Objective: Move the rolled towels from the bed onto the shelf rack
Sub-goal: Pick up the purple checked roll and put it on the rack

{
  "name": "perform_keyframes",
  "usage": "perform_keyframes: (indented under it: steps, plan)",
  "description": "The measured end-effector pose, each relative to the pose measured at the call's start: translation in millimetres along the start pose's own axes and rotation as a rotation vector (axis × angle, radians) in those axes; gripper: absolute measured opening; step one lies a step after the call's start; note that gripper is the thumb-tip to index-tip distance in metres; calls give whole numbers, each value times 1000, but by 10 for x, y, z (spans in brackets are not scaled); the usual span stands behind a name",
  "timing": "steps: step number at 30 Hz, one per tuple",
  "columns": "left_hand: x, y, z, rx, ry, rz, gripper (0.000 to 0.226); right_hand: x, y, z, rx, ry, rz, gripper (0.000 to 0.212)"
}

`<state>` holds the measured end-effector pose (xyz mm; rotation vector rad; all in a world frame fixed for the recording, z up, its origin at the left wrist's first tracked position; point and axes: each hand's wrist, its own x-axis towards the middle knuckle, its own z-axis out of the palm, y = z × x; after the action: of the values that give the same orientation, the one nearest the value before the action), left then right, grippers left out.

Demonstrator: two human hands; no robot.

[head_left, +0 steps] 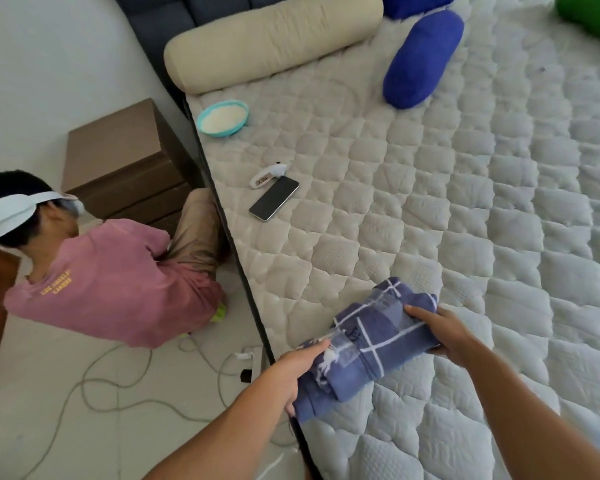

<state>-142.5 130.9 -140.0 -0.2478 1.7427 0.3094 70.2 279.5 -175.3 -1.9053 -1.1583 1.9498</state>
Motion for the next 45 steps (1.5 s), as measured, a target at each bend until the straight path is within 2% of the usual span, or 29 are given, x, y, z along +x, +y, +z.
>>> perform_keyframes:
  steps: [2, 7, 11, 15, 17, 18, 19, 21, 22, 23, 25, 26, 27, 30, 32, 34, 36, 37, 40, 42, 45]
  plan:
    - [-5, -38, -44, 11, 30, 67, 102, -54, 26, 37, 23, 33, 7, 41]
    - [84, -35, -338, -32, 84, 303, 78, -232, 107, 237, 110, 150, 62, 52]
    - [-36, -180, -791, -203, 79, 447, 40, -496, 272, 464, 209, 161, 84, 49]
    - [-178, -550, -1347, -396, 26, 620, 31, -767, 498, 877, 248, 121, 125, 53]
    - [-265, -853, -1614, -493, 29, 688, 21, -852, 544, 1197, 207, 128, 78, 52]
    - [-272, -1021, -1769, -539, 28, 724, 19, -943, 547, 1378, 191, 123, 51, 49]
    - [-329, -1218, -1937, -580, 29, 757, 28, -1115, 528, 1596, 175, 89, 33, 47]
    - [-264, -1683, -2334, -659, 89, 816, 71, -1450, 559, 2029, 164, -24, 11, 44]
    - [-233, -1935, -2526, -685, 129, 838, 82, -1617, 588, 2224, 162, -90, -21, 44]
    - [-253, -2190, -2705, -731, 161, 842, 74, -1785, 612, 2422, 144, -165, -67, 48]
    - [-406, -2764, -3015, -813, 255, 838, 27, -2132, 687, 2876, 90, -284, -141, 59]
    - [-476, -3047, -3146, -861, 285, 840, 13, -2321, 741, 3108, 65, -314, -157, 58]
    - [-521, -3336, -3289, -921, 316, 835, 10, -2518, 813, 3330, 46, -323, -171, 55]
    - [-581, -4217, -3694, -1096, 449, 830, 12, -3076, 1116, 3987, -9, -417, -188, 46]
    - [-585, -4807, -3884, -1212, 535, 758, 19, -3443, 1362, 4384, -51, -527, -199, 34]
    - [-620, -5333, -4038, -1297, 596, 648, 42, -3775, 1621, 4759, -89, -604, -186, 27]
    - [-660, -5780, -4187, -1360, 585, 524, 72, -4038, 1886, 5117, -139, -674, -185, 31]
    - [-676, -5992, -4276, -1382, 565, 489, 77, -4164, 2011, 5290, -169, -720, -181, 35]
    - [-687, -6500, -4590, -1458, 537, 454, 67, -4375, 2350, 5806, -248, -811, -162, 50]
    - [-671, -6758, -4801, -1486, 563, 442, 53, -4489, 2524, 6167, -287, -841, -150, 52]
    - [-635, -7096, -5157, -1584, 596, 479, 13, -4662, 2757, 6732, -335, -884, -114, 51]
